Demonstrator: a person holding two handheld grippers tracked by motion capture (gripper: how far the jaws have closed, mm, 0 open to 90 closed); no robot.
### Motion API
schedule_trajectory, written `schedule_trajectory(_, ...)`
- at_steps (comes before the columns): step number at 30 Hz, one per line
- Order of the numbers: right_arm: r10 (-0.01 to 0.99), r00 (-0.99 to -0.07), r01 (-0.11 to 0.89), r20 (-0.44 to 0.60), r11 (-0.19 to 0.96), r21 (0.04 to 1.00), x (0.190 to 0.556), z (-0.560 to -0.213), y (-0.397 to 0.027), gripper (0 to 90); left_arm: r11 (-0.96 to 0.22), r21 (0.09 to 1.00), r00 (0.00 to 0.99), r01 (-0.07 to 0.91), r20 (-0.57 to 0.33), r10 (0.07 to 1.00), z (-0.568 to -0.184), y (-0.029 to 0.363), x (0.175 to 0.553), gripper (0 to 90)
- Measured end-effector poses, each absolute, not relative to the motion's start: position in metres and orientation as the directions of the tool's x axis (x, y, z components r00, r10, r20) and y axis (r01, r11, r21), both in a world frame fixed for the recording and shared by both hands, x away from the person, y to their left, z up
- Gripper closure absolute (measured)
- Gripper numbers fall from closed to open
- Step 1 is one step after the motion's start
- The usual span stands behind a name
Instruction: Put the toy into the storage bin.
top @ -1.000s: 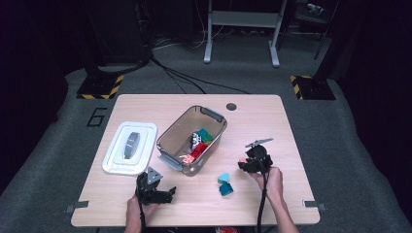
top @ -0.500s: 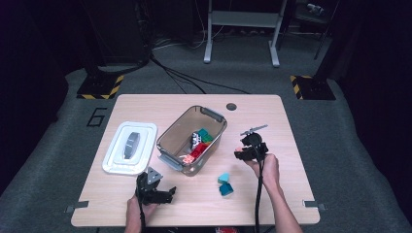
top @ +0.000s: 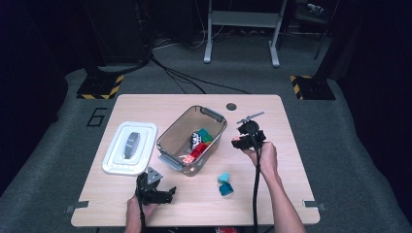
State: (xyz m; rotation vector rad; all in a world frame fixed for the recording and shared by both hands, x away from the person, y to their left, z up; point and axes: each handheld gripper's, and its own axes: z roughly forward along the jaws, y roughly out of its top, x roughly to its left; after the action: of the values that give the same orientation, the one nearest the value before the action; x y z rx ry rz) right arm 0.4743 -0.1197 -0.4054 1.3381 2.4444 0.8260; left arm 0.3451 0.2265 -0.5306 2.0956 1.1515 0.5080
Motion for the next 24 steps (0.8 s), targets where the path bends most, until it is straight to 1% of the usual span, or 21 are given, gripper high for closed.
schedule_trajectory(15, 0.816, -0.578, 0.638, 0.02, 0.437, 0.635, 0.487, -0.356, -0.102, 66.6, -0.374, 0.723, 0.532, 0.58, 0.011, 0.847, -0.531, 0.226, 0.345, 5.2)
schedule_trajectory(24, 0.795, -0.607, 0.612, -0.002, 0.468, 0.637, 0.502, -0.347, -0.079, 66.5, -0.38, 0.721, 0.535, 0.579, 0.016, 0.845, -0.53, 0.227, 0.345, 5.3)
